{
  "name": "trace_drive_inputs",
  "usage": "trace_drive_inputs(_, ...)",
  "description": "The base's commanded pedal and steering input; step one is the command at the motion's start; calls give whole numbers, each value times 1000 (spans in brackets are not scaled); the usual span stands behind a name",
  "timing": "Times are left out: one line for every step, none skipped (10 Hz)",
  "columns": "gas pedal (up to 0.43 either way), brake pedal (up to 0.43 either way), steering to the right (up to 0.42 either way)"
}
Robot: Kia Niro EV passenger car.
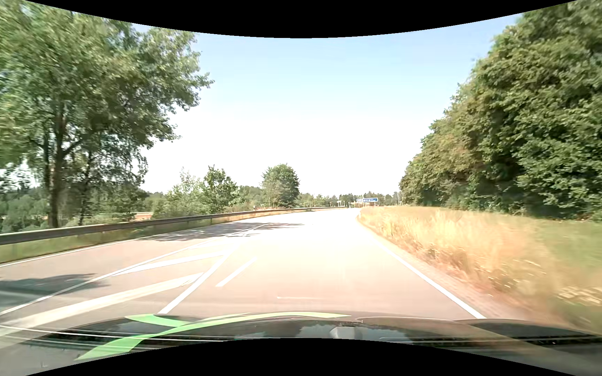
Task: Follow the waypoints while adhering to traffic rules and regulations
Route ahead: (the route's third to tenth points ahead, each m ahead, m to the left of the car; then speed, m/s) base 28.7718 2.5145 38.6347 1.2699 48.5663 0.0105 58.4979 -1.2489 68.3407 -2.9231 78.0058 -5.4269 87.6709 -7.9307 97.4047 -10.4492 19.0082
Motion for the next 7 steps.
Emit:
trace_drive_inputs(311,0,12)
trace_drive_inputs(311,0,12)
trace_drive_inputs(311,0,12)
trace_drive_inputs(311,0,12)
trace_drive_inputs(311,0,11)
trace_drive_inputs(311,0,11)
trace_drive_inputs(311,0,11)
